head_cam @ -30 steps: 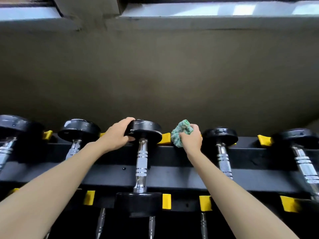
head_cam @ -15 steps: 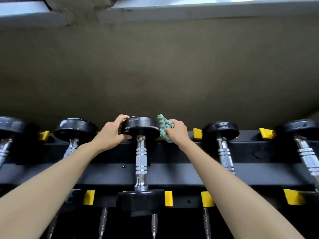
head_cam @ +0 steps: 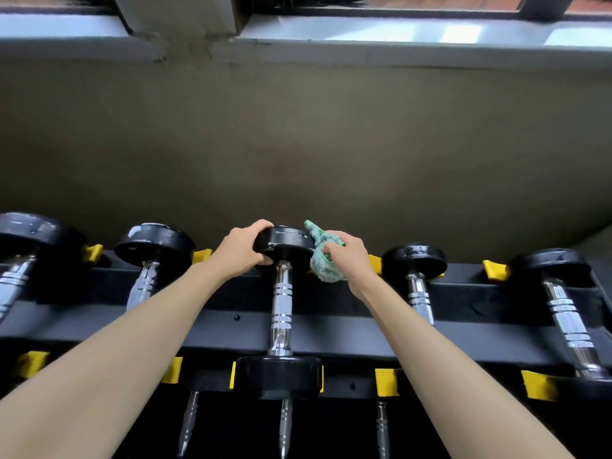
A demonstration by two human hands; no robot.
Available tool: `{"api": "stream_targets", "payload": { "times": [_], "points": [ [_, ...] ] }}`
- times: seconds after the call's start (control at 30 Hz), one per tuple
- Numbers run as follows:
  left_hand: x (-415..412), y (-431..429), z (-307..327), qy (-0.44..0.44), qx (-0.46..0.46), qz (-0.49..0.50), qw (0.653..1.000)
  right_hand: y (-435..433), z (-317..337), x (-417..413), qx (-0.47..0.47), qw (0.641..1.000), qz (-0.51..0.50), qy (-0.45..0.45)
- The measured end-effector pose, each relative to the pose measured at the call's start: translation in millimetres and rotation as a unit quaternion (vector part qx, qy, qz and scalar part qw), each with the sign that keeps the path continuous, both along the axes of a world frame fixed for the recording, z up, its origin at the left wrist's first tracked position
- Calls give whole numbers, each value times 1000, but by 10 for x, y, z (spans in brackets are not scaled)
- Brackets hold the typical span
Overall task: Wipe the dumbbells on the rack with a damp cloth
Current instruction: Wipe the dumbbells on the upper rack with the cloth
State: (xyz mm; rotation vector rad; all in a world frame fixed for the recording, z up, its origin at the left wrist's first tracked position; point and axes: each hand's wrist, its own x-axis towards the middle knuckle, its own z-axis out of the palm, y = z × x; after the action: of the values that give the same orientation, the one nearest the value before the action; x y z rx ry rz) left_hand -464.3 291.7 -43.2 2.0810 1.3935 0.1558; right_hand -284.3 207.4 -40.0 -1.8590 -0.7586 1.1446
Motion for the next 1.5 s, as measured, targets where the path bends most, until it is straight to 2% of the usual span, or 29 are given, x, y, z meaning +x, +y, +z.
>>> {"api": "stream_targets", "payload": {
  "times": [0.13,0.3,0.4,0.57,0.73,0.87,1.0,1.07,1.17,1.23,1.3,1.37,1.4,1.5],
  "points": [
    [-40,-38,-37,-19,-8,40,999,77,122,-119,14,997,28,-64],
    [-90,-47,-96,-65,-50,81,993,193,127,-297,-1,992,-7,-125],
    [-166,-73,-118,-178,-161,132,962,259,166,-356,-5,987,-2,-158],
    [-246,-112,-114,-276,-234,185,914,460,325,-524,-10,975,42,-216],
    [-291,-161,-11,-300,-268,162,901,587,487,-641,-46,958,111,-259],
    [-340,-207,-45,-317,-262,187,892,561,502,-868,8,934,188,-305],
    [-428,-213,-104,-253,-244,187,917,494,429,-953,52,907,234,-348],
    [-466,-217,-103,-227,-239,187,925,408,362,-960,79,874,269,-398],
    [-506,-245,-93,-211,-230,205,928,239,284,-969,112,802,350,-471],
    [-536,-274,-82,-206,-223,216,928,157,247,-969,147,737,381,-538],
    [-578,-299,-73,-200,-213,224,929,82,217,-958,168,638,408,-631],
    [-606,-321,-55,-197,-202,230,931,20,172,-918,146,559,446,-684],
    [-613,-334,-37,-195,-200,232,932,-1,145,-893,123,530,464,-699],
    [-596,-385,32,-197,-199,232,931,-42,147,-785,72,483,482,-728]
  ]
}}
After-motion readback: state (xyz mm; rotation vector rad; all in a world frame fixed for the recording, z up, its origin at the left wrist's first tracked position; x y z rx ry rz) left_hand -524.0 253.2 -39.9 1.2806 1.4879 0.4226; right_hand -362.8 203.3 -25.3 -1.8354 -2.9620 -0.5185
